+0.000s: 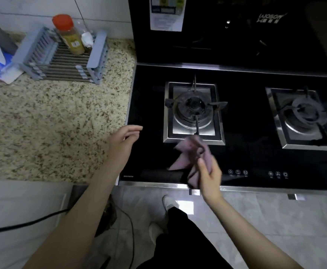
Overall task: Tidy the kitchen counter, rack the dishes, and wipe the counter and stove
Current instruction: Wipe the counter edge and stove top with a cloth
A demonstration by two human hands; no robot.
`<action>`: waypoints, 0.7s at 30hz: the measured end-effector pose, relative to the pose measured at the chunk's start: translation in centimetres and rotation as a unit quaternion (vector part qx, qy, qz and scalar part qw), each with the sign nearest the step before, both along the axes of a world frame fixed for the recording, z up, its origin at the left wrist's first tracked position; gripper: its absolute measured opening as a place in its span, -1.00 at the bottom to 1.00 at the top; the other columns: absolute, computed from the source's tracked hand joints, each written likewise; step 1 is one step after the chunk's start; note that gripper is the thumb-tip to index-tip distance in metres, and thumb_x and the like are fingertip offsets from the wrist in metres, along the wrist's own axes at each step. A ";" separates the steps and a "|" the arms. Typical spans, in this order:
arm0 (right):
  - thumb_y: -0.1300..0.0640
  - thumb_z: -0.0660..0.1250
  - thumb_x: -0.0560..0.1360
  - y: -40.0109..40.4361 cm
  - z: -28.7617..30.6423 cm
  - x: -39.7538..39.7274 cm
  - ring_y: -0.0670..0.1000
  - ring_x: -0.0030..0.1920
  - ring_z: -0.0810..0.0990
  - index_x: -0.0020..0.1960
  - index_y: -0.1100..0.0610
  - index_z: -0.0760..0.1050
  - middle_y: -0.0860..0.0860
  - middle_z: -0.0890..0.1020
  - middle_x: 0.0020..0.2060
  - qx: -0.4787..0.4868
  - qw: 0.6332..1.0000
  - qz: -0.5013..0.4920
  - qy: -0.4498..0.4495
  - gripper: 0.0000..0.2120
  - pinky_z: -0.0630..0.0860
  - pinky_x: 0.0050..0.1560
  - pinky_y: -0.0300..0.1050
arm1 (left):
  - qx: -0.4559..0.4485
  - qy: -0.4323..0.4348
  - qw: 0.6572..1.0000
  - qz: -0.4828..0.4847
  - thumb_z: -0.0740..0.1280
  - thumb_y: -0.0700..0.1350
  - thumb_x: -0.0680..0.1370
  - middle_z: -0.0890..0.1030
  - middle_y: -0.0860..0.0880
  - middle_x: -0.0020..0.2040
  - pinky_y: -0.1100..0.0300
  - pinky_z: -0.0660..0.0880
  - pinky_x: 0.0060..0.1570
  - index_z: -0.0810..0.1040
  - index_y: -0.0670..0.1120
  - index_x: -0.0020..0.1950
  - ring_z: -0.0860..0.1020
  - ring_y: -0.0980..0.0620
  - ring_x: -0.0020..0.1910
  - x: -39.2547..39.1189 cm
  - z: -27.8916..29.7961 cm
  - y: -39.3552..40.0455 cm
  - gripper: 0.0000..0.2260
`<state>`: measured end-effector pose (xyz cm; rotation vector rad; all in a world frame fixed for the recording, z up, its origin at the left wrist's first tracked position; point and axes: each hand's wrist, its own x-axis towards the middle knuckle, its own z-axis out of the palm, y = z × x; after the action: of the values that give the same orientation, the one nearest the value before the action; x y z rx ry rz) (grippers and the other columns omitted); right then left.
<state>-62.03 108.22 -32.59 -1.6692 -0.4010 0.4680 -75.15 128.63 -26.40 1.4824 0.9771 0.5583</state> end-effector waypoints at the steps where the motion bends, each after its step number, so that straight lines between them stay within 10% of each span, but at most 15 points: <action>1: 0.02 0.23 0.50 -0.4 0.4 1.1 -0.30 -0.08 0.53 0.06 -0.07 0.49 -0.23 0.61 -0.12 0.015 0.999 -0.036 -0.011 -0.85 0.44 0.01 -0.33 | -0.002 -0.009 1.000 0.001 0.26 -0.29 0.53 0.64 0.01 0.03 0.26 0.49 0.08 0.61 0.01 0.00 0.59 0.08 0.07 0.0 0.0 0.0 -0.77; 4: -0.25 0.03 0.53 -0.7 0.1 3.4 -0.08 0.14 0.52 0.27 0.08 0.44 -0.02 0.57 0.10 -0.089 0.988 -0.012 -0.127 -0.47 0.41 0.18 -0.11 | -0.012 -0.025 0.999 0.017 0.27 -0.29 0.54 0.64 -0.04 0.04 0.19 0.49 0.12 0.61 -0.02 0.00 0.59 0.03 0.08 -0.5 0.0 0.4 -0.79; 8: -0.29 -0.28 0.46 0.5 -3.6 2.6 0.14 0.54 -0.02 0.53 0.08 0.10 0.16 0.08 0.53 -0.462 0.823 0.133 -0.301 -0.23 -0.11 0.50 0.09 | -0.025 -0.010 0.999 0.030 0.30 -0.23 0.54 0.65 0.03 0.03 0.19 0.49 0.08 0.63 0.05 -0.04 0.59 0.08 0.08 -2.3 -0.9 1.1 -0.80; 21: -0.20 0.37 0.39 8.0 -3.7 -12.4 0.20 0.38 0.39 0.34 0.09 0.47 0.21 0.41 0.37 -0.423 0.744 0.264 -0.445 -0.39 0.35 0.31 0.19 | -0.009 -0.019 0.994 0.107 0.34 -0.12 0.43 0.66 0.07 0.01 0.24 0.43 0.04 0.66 0.22 -0.19 0.58 0.11 0.11 -8.8 -1.4 2.8 -0.78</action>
<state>-74.47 116.25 -36.32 -2.6332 -1.5942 0.2081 -83.90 131.38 -27.81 1.3543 1.1164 0.7265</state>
